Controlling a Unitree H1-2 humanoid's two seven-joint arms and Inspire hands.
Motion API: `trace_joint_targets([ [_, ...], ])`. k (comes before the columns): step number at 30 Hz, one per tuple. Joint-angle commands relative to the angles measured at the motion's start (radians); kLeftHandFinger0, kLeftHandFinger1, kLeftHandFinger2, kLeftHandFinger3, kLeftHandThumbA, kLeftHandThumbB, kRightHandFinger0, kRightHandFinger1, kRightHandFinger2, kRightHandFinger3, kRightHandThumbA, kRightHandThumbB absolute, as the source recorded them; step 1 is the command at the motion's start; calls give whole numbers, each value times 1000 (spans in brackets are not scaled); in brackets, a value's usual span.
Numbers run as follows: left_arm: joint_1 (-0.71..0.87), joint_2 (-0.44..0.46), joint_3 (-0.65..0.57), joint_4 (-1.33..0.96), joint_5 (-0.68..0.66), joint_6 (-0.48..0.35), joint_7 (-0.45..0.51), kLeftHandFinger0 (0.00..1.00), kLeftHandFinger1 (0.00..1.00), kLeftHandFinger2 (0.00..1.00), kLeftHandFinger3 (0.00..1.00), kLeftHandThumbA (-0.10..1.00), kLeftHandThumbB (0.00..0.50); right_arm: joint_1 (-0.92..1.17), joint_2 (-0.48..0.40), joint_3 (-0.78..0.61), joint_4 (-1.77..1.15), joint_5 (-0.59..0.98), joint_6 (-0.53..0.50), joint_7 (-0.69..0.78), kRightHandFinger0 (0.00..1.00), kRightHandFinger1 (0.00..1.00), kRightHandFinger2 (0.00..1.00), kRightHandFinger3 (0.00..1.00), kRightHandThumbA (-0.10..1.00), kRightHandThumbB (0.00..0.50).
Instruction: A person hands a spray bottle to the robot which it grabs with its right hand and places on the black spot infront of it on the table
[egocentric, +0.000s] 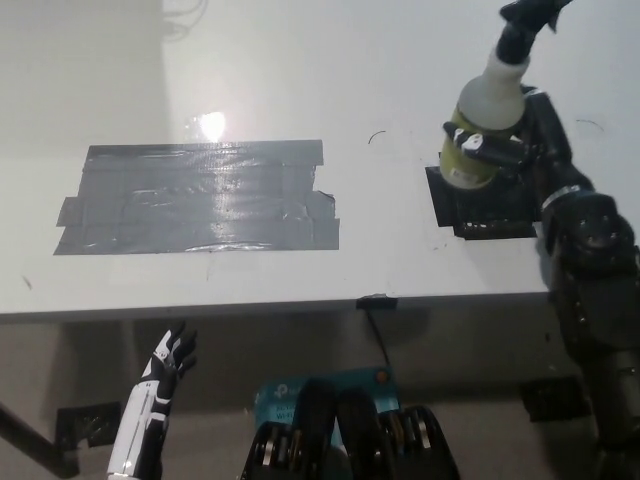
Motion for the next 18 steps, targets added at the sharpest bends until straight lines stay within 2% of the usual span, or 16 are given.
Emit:
trace_joint_targets([
  [1,-2,5,9,-12,-7,-39,4,1000,1000,1000,1000,1000,5,-54,-10,9,-33,-16,-142,-37,56,302,480,277,655,363],
  [4,-4,5,10,-10,-13,-39,2,1000,1000,1000,1000,1000,19,-46,-17,19,-26,-44,-173,-63,22,269,451,257,662,364],
  [6,-5,6,10,-12,-7,-36,2,1000,1000,1000,1000,1000,29,-42,-14,12,-24,-40,-178,-74,24,248,426,228,642,390],
  [8,-3,7,9,-16,1,-30,3,1000,1000,1000,1000,1000,27,-35,-16,8,-19,-30,-186,-65,2,229,417,210,612,357],
  [14,-2,7,8,-15,9,-29,5,1000,1000,1000,1000,1000,20,-18,-30,14,4,-63,-232,-100,0,216,410,229,584,317],
  [18,-5,9,9,-14,9,-31,5,1000,1000,1000,1000,1000,19,-18,-45,23,23,-93,-228,-128,0,198,390,239,632,336],
])
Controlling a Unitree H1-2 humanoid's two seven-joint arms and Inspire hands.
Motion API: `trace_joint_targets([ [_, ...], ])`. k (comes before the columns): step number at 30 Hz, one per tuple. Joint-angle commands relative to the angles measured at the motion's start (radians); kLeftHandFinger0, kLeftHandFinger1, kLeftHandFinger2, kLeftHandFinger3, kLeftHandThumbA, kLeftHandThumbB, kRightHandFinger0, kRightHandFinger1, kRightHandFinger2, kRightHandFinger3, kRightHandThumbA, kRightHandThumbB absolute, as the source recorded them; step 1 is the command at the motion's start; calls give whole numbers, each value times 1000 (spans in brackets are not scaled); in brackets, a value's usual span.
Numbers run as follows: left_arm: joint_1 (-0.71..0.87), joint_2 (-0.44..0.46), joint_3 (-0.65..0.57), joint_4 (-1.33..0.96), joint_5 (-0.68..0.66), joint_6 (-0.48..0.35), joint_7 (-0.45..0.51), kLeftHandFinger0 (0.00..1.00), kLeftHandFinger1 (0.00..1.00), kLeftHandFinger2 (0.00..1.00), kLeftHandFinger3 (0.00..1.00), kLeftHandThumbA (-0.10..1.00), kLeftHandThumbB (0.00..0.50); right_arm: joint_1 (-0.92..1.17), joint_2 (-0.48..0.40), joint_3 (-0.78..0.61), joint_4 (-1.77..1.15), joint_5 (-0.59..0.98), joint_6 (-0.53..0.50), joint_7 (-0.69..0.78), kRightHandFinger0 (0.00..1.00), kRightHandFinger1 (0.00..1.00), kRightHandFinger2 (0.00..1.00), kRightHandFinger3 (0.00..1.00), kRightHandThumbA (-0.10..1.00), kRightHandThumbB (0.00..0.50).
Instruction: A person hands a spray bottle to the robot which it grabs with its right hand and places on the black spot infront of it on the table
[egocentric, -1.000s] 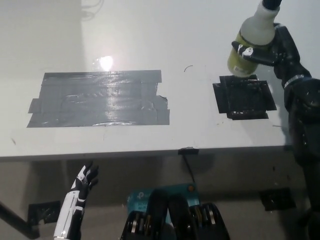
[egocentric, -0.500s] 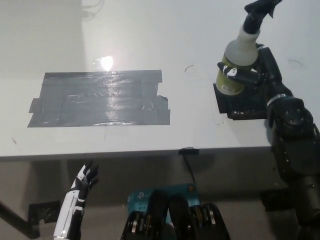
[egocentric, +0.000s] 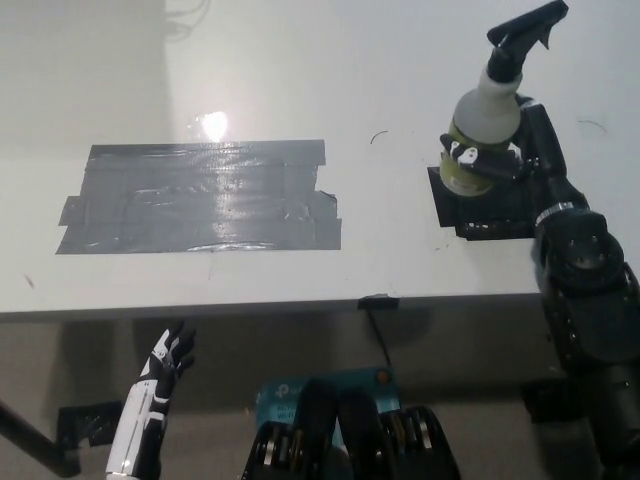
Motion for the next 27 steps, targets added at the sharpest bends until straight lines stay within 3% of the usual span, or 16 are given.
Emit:
trace_joint_targets([
  [1,-4,8,5,-14,8,-31,5,1000,1000,1000,1000,1000,19,-54,-36,3,-15,-38,-117,-65,0,196,389,240,633,337],
  [3,-7,10,7,-13,7,-29,5,1000,1000,1000,1000,1000,21,-58,-39,-7,2,-12,-139,-48,0,143,332,228,582,317],
  [7,-4,10,8,-18,-6,-14,-2,1000,1000,1000,1000,1000,26,-60,-55,-8,35,-26,-157,-73,21,166,343,212,679,361],
  [12,-8,6,8,-23,-14,-2,-4,1000,1000,1000,1000,1000,11,-64,-57,-12,50,-14,-160,-67,54,195,358,199,669,381],
  [14,-10,3,9,-17,-1,-16,5,1000,1000,1000,1000,1000,10,-65,-61,-4,56,-8,-114,-36,151,187,349,261,670,414],
  [15,-11,3,8,-17,0,-15,4,1000,1000,1000,1000,1000,15,-65,-66,2,50,1,-83,-3,228,339,543,510,695,442],
  [16,-13,3,7,-17,-1,-15,3,1000,1000,1000,1000,1000,15,-65,-71,7,41,10,-54,26,256,389,597,580,703,450],
  [17,-13,3,7,-16,-3,-15,3,1000,1000,1000,1000,1000,21,-64,-76,14,33,12,-31,49,398,583,859,848,731,451],
  [18,-13,3,7,-16,-4,-15,2,1000,1000,1000,1000,1000,20,-62,-83,20,26,28,-6,91,658,836,1000,1000,746,453],
  [19,-15,3,7,-17,-6,-12,0,1000,1000,1000,1000,1000,23,-58,-91,23,15,53,28,144,929,1000,1000,1000,734,452],
  [20,-17,4,7,-16,-9,-12,-1,1000,1000,1000,1000,1000,23,-54,-99,27,6,76,56,193,1000,1000,1000,1000,718,430],
  [21,-19,3,7,-16,-13,-12,-2,1000,1000,1000,1000,1000,21,-48,-109,31,-2,99,81,242,1000,1000,1000,1000,724,432],
  [23,-19,5,7,-13,-8,-20,0,1000,1000,1000,1000,1000,5,-44,-118,40,1,106,100,276,1000,1000,1000,1000,813,494],
  [27,-13,6,8,-17,-4,-12,0,1000,1000,1000,1000,1000,16,-29,-121,40,-7,127,141,308,1000,1000,1000,1000,789,500],
])
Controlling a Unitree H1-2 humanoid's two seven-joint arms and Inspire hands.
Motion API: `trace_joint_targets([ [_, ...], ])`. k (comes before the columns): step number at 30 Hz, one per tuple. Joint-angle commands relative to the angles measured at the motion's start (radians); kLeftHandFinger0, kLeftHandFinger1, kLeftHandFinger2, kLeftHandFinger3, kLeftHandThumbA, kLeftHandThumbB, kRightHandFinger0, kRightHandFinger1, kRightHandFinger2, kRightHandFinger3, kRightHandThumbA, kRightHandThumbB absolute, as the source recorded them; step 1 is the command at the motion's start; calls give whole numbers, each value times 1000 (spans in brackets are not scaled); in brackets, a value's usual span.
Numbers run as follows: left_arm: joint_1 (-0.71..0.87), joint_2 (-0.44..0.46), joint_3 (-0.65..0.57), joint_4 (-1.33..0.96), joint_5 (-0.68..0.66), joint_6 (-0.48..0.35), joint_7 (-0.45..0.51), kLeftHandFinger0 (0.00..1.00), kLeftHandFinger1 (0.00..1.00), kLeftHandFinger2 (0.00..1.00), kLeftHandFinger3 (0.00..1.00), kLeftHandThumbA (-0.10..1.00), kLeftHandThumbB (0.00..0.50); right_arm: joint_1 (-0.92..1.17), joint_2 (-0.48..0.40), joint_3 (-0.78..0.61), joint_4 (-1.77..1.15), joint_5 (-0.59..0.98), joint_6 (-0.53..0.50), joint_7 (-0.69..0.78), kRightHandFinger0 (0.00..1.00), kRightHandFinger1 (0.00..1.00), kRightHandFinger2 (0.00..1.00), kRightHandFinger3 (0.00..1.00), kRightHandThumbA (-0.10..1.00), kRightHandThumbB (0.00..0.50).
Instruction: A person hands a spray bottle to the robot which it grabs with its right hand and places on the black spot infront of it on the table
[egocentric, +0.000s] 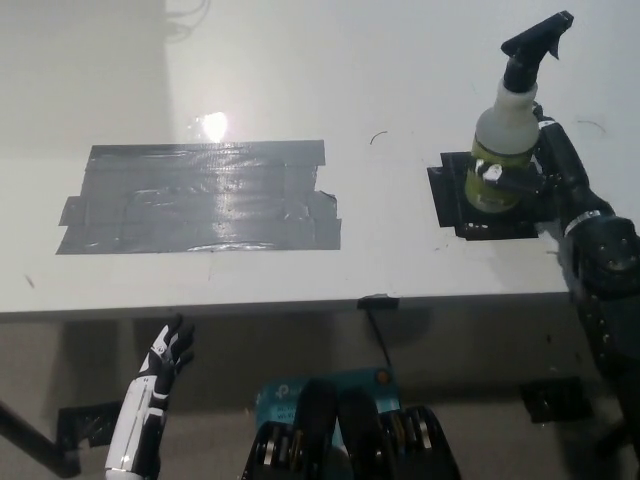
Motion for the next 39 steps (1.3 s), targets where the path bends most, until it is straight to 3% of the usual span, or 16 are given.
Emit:
trace_joint_targets([
  [1,-2,5,5,-18,-9,-8,-3,1000,1000,1000,1000,1000,20,-26,-29,11,-47,78,72,146,1000,1000,1000,1000,780,491],
  [3,-2,4,4,-18,-12,-11,-3,1000,1000,1000,1000,1000,15,-17,-33,11,-58,78,79,148,1000,1000,1000,1000,752,442],
  [9,-2,7,5,-13,-25,-18,-8,1000,1000,1000,1000,1000,0,7,-56,4,-57,81,54,161,1000,1000,1000,1000,779,452],
  [13,-2,8,6,-12,-32,-15,-10,1000,1000,1000,1000,1000,23,33,-82,-5,-71,90,50,173,1000,1000,1000,1000,756,445],
  [15,-3,11,6,-12,-20,-17,-6,1000,1000,1000,1000,1000,29,61,-107,-5,-106,85,54,180,1000,1000,1000,1000,814,494],
  [21,-5,15,9,-14,-38,-6,-14,1000,1000,1000,1000,1000,0,130,-162,-28,-232,118,80,225,1000,1000,1000,1000,852,500],
  [26,-2,16,9,-17,-43,-2,-17,1000,1000,1000,1000,1000,0,227,-214,-67,-418,179,148,265,1000,1000,1000,1000,948,500],
  [27,-1,17,8,-19,-41,5,-18,1000,1000,1000,1000,1000,0,252,-226,-80,-467,196,171,271,1000,1000,1000,1000,1000,473],
  [29,-1,18,7,-20,-41,8,-18,1000,1000,1000,1000,1000,0,263,-230,-85,-489,203,184,273,1000,1000,1000,1000,1000,476],
  [32,-1,21,6,-23,-41,12,-20,1000,1000,1000,1000,1000,0,343,-247,-138,-631,230,195,250,1000,1000,1000,1000,1000,400],
  [34,-12,23,5,-20,-40,13,-21,1000,1000,1000,1000,1000,0,412,-256,-188,-757,252,205,229,1000,1000,1000,1000,1000,405],
  [37,-20,24,3,-17,-37,13,-21,1000,1000,1000,1000,1000,0,495,-238,-235,-932,296,258,214,1000,1000,1000,1000,1000,459],
  [39,-29,22,0,-13,-24,17,-17,1000,1000,1000,1000,1000,7,554,-223,-232,-1066,307,257,213,1000,1000,1000,1000,1000,429],
])
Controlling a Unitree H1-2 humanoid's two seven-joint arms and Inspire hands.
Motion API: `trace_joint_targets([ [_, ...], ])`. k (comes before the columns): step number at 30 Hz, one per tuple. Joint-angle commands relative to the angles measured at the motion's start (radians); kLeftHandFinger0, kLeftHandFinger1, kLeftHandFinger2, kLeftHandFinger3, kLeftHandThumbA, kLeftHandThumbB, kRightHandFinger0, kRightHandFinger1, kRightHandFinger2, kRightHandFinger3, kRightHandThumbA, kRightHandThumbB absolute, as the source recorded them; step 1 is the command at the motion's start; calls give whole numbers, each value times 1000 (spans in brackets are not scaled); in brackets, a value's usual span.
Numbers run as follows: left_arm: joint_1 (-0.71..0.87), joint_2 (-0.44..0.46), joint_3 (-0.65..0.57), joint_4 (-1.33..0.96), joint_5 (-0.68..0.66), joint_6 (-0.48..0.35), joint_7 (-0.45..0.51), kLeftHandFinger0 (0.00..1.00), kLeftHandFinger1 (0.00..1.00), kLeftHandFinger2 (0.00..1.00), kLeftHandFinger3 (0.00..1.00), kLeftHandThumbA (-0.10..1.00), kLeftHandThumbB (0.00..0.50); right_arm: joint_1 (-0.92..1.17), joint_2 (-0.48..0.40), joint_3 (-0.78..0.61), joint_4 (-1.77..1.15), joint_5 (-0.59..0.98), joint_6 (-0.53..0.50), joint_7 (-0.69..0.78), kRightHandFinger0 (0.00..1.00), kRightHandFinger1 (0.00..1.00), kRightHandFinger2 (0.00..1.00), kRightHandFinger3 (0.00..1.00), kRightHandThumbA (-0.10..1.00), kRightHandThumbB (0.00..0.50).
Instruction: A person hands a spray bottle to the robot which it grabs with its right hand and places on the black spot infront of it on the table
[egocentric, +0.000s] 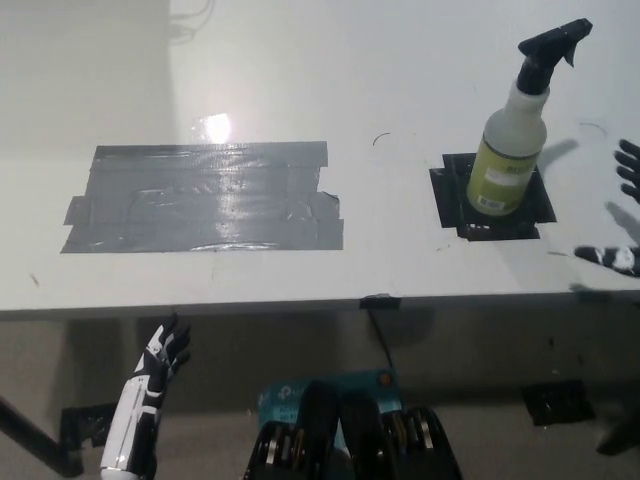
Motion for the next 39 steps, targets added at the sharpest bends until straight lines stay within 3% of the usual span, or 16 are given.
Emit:
trace_joint_targets([
  [1,-24,14,-6,-18,13,9,-13,1000,1000,1000,1000,1000,15,158,-2,-69,-455,122,89,-30,1000,1000,1000,1000,1000,444],
  [4,-10,13,-11,-17,16,2,-14,1000,1000,1000,1000,1000,0,260,73,-9,-534,101,19,-33,1000,1000,1000,1000,1000,437],
  [6,0,10,-15,-20,16,3,-16,1000,1000,1000,1000,1000,0,297,116,21,-547,90,7,-40,1000,1000,1000,1000,1000,468],
  [8,1,10,-16,-21,4,3,-21,1000,1000,1000,1000,1000,1,334,168,63,-546,47,-40,-48,1000,1000,1000,1000,1000,455],
  [9,4,11,-17,-21,2,5,-22,1000,1000,1000,1000,1000,7,346,203,99,-532,28,-74,-45,1000,1000,1000,1000,1000,405],
  [11,8,11,-19,-17,-2,5,-23,1000,1000,1000,1000,1000,12,372,255,157,-521,-5,-97,-46,1000,1000,1000,1000,1000,356],
  [13,8,11,-20,-16,-4,5,-22,1000,1000,1000,1000,1000,6,390,269,195,-507,-62,-116,-48,1000,1000,1000,1000,1000,347],
  [15,8,13,-20,-15,-5,0,-22,1000,1000,1000,1000,1000,8,402,278,214,-481,-81,-129,-47,1000,1000,1000,1000,1000,369],
  [21,12,23,-18,-5,2,9,-26,1000,1000,1000,1000,1000,41,412,299,246,-253,-73,-231,-46,1000,1000,1000,1000,1000,300],
  [25,8,39,-14,15,27,-12,-20,1000,1000,1000,1000,1000,75,400,300,252,-183,-103,-225,-67,1000,1000,1000,1000,1000,344],
  [30,-3,49,-11,27,38,-5,-14,1000,1000,1000,1000,1000,53,393,295,253,-150,-101,-237,-68,1000,1000,1000,1000,1000,327],
  [39,-20,56,-5,48,7,-12,-26,1000,1000,1000,1000,1000,77,389,289,246,-132,-103,-250,-79,1000,1000,1000,1000,1000,314],
])
